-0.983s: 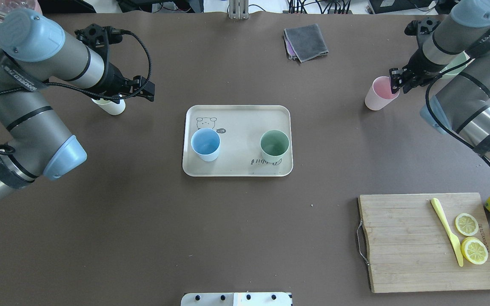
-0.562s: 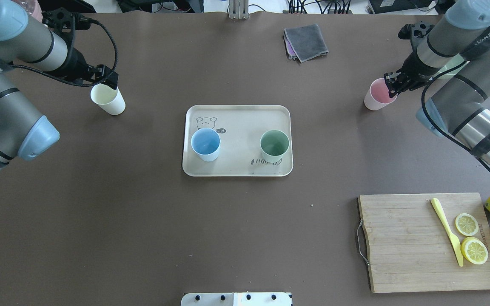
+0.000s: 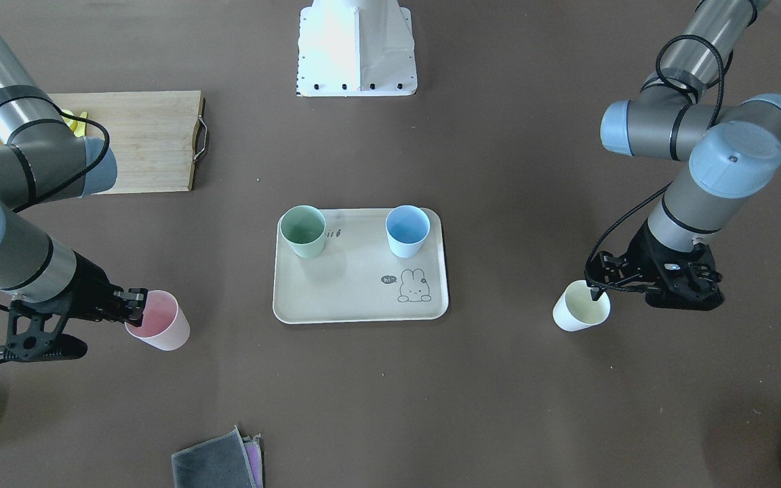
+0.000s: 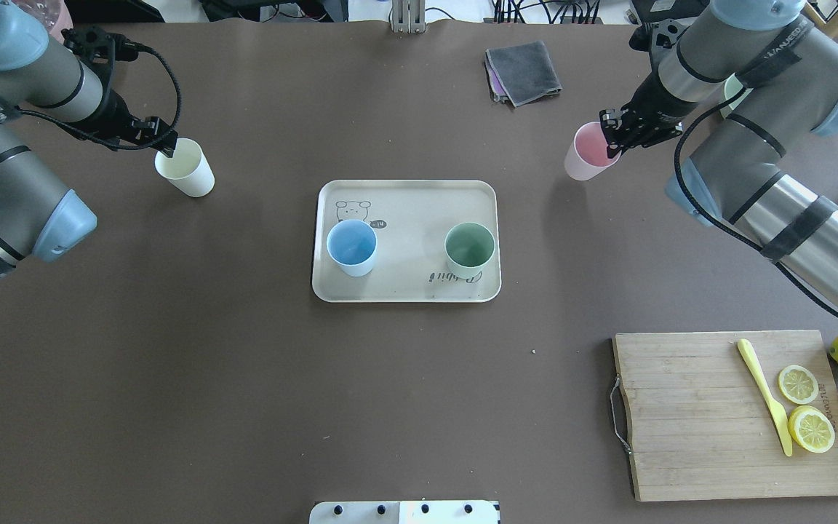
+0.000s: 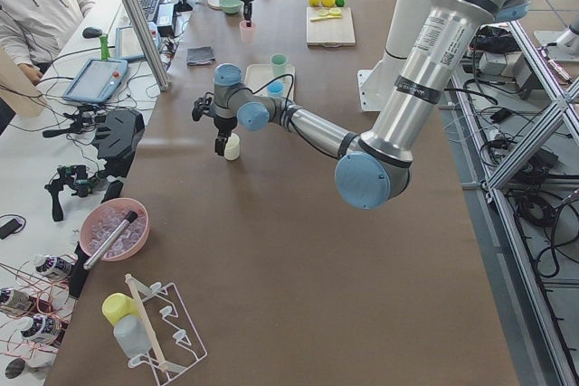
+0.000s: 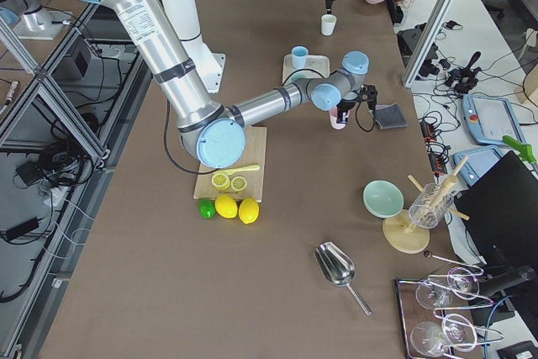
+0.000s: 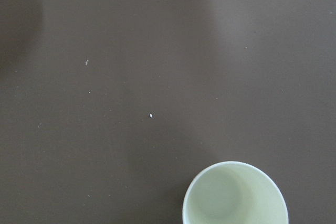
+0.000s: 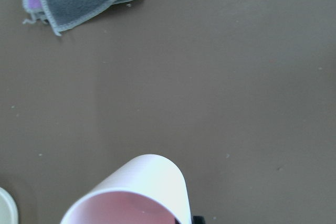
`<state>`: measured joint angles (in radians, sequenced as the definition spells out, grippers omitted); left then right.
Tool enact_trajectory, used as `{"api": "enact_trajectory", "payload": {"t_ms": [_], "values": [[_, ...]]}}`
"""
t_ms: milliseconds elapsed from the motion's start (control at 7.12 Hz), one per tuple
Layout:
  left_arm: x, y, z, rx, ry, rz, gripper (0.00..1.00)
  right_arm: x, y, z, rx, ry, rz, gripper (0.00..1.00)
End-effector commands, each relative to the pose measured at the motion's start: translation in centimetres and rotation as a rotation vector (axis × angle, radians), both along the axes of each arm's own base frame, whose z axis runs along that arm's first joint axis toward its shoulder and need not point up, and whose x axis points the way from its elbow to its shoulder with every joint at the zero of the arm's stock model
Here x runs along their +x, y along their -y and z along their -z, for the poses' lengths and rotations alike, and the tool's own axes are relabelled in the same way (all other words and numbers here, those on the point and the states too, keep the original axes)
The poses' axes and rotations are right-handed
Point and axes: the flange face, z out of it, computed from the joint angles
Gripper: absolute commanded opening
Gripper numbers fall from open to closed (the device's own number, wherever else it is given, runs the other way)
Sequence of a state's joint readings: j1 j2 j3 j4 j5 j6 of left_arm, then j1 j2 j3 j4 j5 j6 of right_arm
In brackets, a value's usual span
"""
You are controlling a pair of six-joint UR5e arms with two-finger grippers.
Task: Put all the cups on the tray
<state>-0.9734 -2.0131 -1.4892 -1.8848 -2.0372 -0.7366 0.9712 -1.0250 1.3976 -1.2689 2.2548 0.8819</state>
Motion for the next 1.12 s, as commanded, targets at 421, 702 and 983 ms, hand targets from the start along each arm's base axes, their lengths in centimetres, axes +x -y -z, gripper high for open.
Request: {"api": "enact_trajectory", "payload": {"t_ms": [421, 702, 983], "values": [[3.2, -0.8, -0.8, -0.026, -0.006, -0.016, 0.13, -8.8, -6.0, 7.2, -0.038, 0.061, 0.007, 0.00], [4.0, -0.4, 1.7, -0.011, -0.030, -0.015, 0.00, -10.1, -6.6, 8.1, -0.023, 0.062, 0.017, 0.00], [6.0, 1.0, 9.4, 0.004, -0.092, 0.015, 0.00, -12.1, -7.5, 9.5, -0.047, 0.073, 0.019, 0.00]]}}
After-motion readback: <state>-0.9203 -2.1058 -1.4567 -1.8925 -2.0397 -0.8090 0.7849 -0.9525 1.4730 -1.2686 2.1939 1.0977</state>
